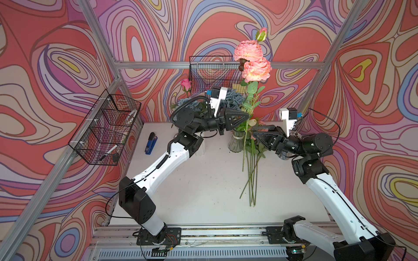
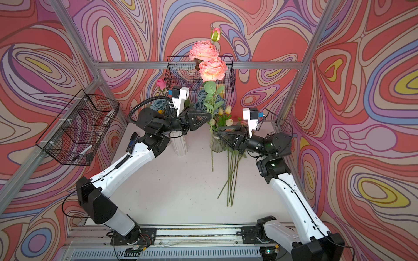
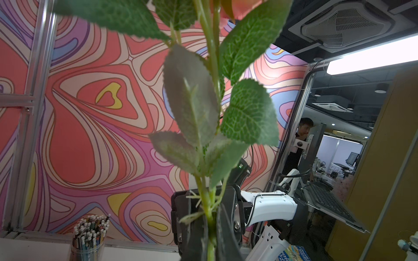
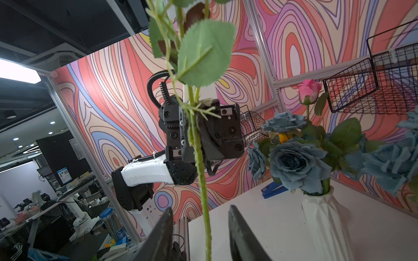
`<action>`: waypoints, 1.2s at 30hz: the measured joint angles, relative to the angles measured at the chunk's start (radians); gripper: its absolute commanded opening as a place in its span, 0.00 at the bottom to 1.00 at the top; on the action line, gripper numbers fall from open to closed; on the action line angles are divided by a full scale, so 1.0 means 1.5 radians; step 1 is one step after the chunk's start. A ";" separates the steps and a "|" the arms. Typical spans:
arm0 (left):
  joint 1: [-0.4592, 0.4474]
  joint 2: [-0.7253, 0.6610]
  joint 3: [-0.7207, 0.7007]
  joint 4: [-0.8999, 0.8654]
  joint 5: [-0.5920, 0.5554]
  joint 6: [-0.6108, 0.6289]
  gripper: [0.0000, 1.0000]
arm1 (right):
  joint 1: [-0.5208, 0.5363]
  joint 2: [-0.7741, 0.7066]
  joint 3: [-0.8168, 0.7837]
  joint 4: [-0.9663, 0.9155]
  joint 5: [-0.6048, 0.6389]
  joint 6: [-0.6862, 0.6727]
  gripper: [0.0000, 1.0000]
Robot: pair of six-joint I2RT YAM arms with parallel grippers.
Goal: Pick out pink flowers from the vase
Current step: Pick up the flower from the vase.
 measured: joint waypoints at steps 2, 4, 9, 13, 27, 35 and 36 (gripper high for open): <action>0.000 0.020 0.000 0.023 0.000 -0.028 0.00 | 0.000 0.005 0.000 0.028 -0.005 0.020 0.36; 0.000 0.042 0.000 0.040 0.000 -0.055 0.00 | 0.000 0.014 0.000 0.059 -0.009 0.042 0.35; 0.000 0.064 -0.004 0.052 -0.004 -0.090 0.00 | 0.000 0.038 0.000 0.091 -0.013 0.067 0.36; 0.000 0.064 -0.005 0.069 -0.006 -0.099 0.00 | 0.000 0.036 0.002 0.025 -0.003 0.018 0.41; -0.004 0.064 -0.020 0.044 -0.010 -0.066 0.00 | 0.001 0.014 0.024 -0.170 0.049 -0.134 0.45; -0.007 0.062 -0.020 0.002 -0.010 -0.026 0.00 | 0.001 0.032 0.045 -0.216 0.072 -0.165 0.31; -0.008 0.062 -0.020 -0.002 -0.010 -0.021 0.00 | 0.001 0.034 0.046 -0.217 0.072 -0.164 0.26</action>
